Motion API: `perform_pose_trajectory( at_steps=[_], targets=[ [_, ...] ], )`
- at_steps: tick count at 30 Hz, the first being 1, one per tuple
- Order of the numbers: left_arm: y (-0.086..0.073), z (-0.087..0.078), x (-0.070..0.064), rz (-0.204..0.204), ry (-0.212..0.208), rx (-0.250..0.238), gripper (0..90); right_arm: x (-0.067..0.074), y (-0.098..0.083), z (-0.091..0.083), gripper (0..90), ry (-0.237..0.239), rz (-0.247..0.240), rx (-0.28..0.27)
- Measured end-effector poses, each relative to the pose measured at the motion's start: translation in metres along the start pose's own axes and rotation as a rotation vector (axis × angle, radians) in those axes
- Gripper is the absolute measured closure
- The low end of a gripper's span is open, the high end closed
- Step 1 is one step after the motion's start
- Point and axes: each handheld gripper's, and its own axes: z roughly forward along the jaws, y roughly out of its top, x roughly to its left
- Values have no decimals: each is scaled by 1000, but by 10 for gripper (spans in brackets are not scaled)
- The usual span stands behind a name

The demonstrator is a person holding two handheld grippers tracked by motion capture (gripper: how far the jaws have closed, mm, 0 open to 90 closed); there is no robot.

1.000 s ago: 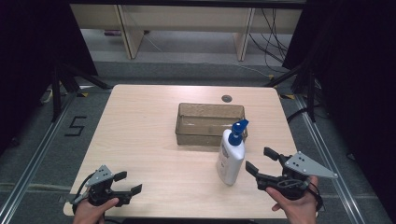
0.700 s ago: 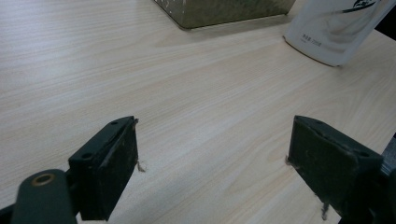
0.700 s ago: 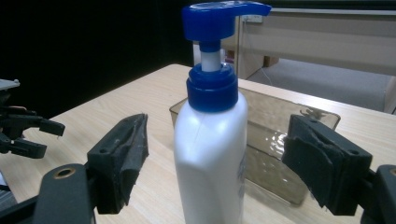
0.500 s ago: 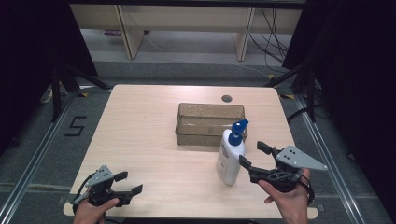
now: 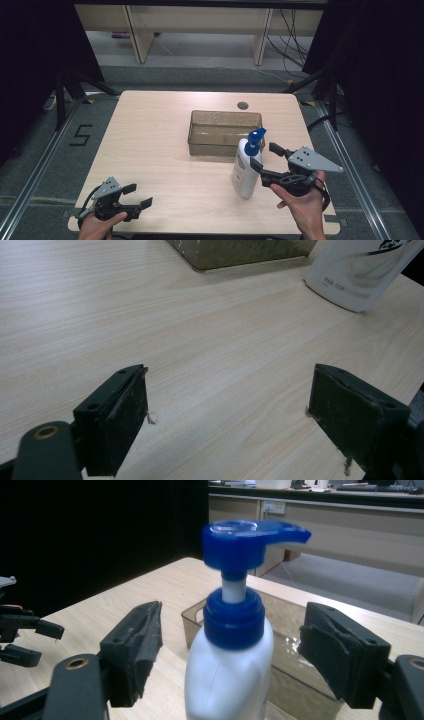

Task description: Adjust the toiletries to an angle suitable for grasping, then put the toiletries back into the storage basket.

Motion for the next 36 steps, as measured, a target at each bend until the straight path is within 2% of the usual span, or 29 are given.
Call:
perform_pose_trajectory(
  at_steps=[2, 3, 4, 5, 9, 10, 11, 13, 15, 17, 19, 22, 23, 26, 27, 28, 29, 33, 34, 36],
  targets=[
    [0, 0, 0, -2, 0, -2, 154, -1, 3, 3, 268, -5, -19, -1],
    [0, 0, 0, -3, -7, -2, 154, 0, 4, 5, 270, -1, -5, 4],
    [0, 0, 0, -5, -8, -3, 154, -1, 5, 6, 272, -7, -20, 3],
    [0, 1, 0, -8, -8, -5, 154, 0, 6, 9, 272, 12, -10, -8],
    [2, 1, -2, -4, -11, -2, 154, 0, 7, 15, 284, 8, -16, 6],
    [3, 2, -3, -4, -16, -4, 154, -2, 7, 17, 286, 3, -31, 2],
    [3, 2, -3, -2, -22, -2, 154, -2, 7, 17, 288, 9, -15, 14],
    [3, 4, -4, -7, -20, -1, 154, -4, 6, 21, 292, 6, -27, 1],
    [3, 4, -3, -4, -12, 15, 154, -5, 5, 24, 302, 24, -9, 6],
    [3, 5, -3, 5, -9, 16, 154, -6, 6, 24, 310, 12, -22, 12],
    [4, 5, -3, 6, -15, 8, 154, -6, 6, 25, 320, 21, -16, 13],
    [7, 5, -4, 5, 7, 3, 154, -7, 7, 26, 336, 14, -32, -2],
    [7, 6, -3, 6, 0, 1, 154, -6, 7, 27, 341, 20, -9, 2],
    [8, 7, -5, 7, -1, 1, 154, -6, 7, 28, 350, 10, -26, -3],
    [8, 8, -6, 3, -1, -7, 154, -5, 7, 29, 354, 21, -32, 1],
    [8, 7, -6, 7, -3, -2, 154, -4, 7, 29, 357, 19, -21, 9],
    [8, 7, -6, 8, -4, -1, 154, -5, 7, 31, 361, 19, -35, 2],
    [7, 7, -7, 13, -15, -4, 154, -4, 5, 35, 370, 12, -15, 12],
    [7, 6, -6, 18, -14, -4, 154, -5, 5, 36, 370, 12, -31, 16],
    [8, 6, -6, 15, -11, -10, 154, -4, 4, 38, 372, 14, -26, 18]
  ],
)
